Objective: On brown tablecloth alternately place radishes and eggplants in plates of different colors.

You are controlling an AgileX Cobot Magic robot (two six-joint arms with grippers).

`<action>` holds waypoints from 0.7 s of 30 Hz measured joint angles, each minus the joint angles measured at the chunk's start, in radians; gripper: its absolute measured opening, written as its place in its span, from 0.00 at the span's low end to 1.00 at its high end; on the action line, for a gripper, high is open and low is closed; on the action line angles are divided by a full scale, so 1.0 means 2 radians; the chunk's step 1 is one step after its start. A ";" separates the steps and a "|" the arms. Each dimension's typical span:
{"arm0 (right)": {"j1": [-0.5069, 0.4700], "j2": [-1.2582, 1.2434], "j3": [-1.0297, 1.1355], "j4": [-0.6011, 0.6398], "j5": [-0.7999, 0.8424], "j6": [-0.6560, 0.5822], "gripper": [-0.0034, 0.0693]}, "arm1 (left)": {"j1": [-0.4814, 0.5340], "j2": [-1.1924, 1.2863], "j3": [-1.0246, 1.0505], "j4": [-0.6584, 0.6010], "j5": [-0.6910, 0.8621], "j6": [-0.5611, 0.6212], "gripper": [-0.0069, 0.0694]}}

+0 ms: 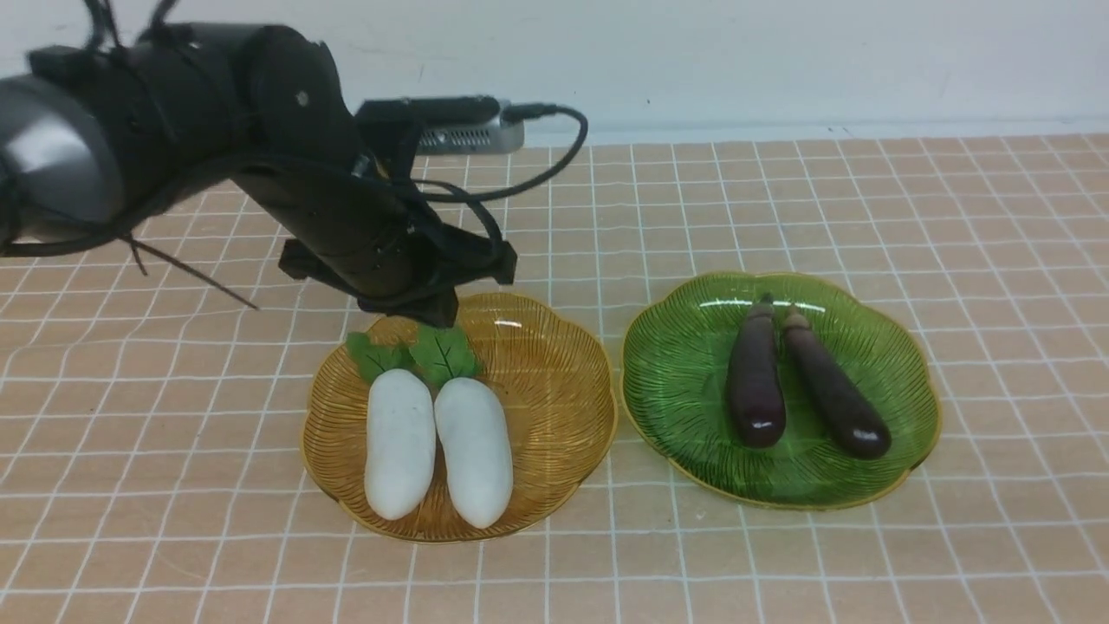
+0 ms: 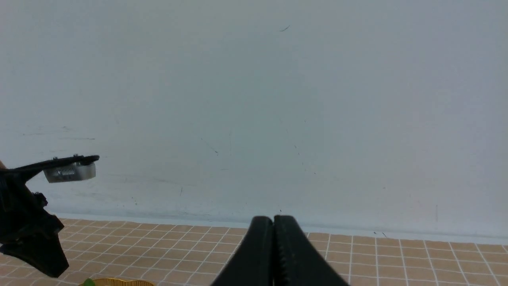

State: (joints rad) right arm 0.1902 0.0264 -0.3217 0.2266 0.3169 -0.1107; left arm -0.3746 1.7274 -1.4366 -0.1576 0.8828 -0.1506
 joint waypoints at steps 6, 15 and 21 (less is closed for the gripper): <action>-0.064 -0.018 0.093 -0.063 -0.006 0.000 0.03 | 0.000 -0.024 0.000 0.028 0.016 0.001 0.09; -0.076 -0.018 0.173 -0.110 0.043 0.000 0.03 | 0.000 -0.110 0.000 0.062 0.066 0.001 0.09; -0.022 -0.018 0.173 -0.113 0.044 -0.001 0.03 | 0.000 -0.211 0.000 0.113 0.140 0.001 0.09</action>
State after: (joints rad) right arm 0.1463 -0.0097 0.0241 0.0000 0.4057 -0.1119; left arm -0.3746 1.3060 -1.4366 0.0678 1.1619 -0.1477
